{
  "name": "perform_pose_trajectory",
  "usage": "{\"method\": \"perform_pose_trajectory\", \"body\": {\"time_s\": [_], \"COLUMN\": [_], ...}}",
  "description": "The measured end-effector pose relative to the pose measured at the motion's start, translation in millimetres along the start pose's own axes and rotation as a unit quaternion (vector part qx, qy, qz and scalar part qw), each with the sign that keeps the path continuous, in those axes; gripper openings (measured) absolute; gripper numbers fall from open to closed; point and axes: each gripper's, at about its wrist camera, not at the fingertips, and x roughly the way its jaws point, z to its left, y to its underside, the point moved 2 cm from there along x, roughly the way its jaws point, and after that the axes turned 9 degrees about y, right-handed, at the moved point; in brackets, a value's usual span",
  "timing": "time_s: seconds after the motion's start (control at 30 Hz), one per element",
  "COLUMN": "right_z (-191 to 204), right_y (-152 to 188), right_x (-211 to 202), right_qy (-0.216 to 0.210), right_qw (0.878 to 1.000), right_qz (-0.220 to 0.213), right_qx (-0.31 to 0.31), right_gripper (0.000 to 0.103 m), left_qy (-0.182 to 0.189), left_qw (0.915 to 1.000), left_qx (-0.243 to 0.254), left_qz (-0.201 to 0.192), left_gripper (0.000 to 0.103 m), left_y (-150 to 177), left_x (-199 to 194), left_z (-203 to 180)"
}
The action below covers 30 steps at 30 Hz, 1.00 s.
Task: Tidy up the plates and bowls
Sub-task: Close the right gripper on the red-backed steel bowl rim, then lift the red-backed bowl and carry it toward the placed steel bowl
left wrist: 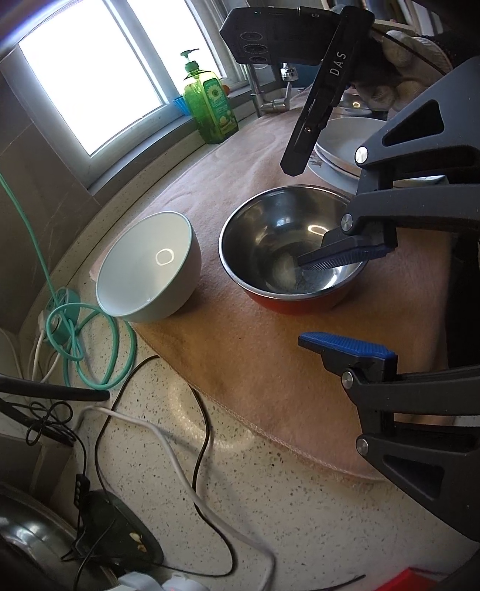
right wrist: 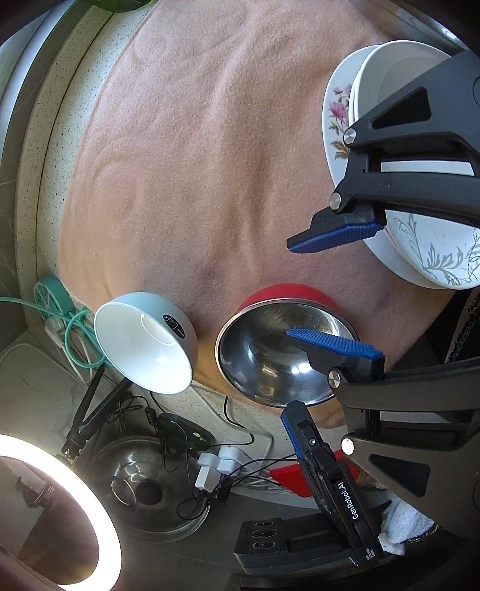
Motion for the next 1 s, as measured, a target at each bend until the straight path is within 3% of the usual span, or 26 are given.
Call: {"method": "perform_pose_trajectory", "body": {"time_s": [0.27, 0.5, 0.7, 1.0], "right_z": [-0.2, 2.2, 7.0, 9.1], "right_y": [0.3, 0.1, -0.2, -0.9], "right_x": [11.5, 17.2, 20.3, 17.1], "right_qy": [-0.001, -0.005, -0.010, -0.007], "right_qw": [1.000, 1.000, 1.000, 1.000], "right_qz": [0.012, 0.019, 0.023, 0.016], "right_qx": [0.006, 0.007, 0.004, 0.003], "right_gripper": [0.033, 0.017, 0.011, 0.011], "left_qy": [0.003, 0.005, 0.004, 0.001], "left_qw": [1.0000, 0.9999, 0.9998, 0.9999], "left_qx": [-0.001, 0.005, 0.004, 0.006], "left_qz": [0.007, 0.013, 0.016, 0.014], "left_gripper": [0.021, 0.013, 0.011, 0.011], "left_y": [-4.2, -6.6, -6.8, -9.3], "left_x": [7.0, 13.7, 17.1, 16.8], "left_z": [1.3, -0.3, 2.1, -1.1]}}
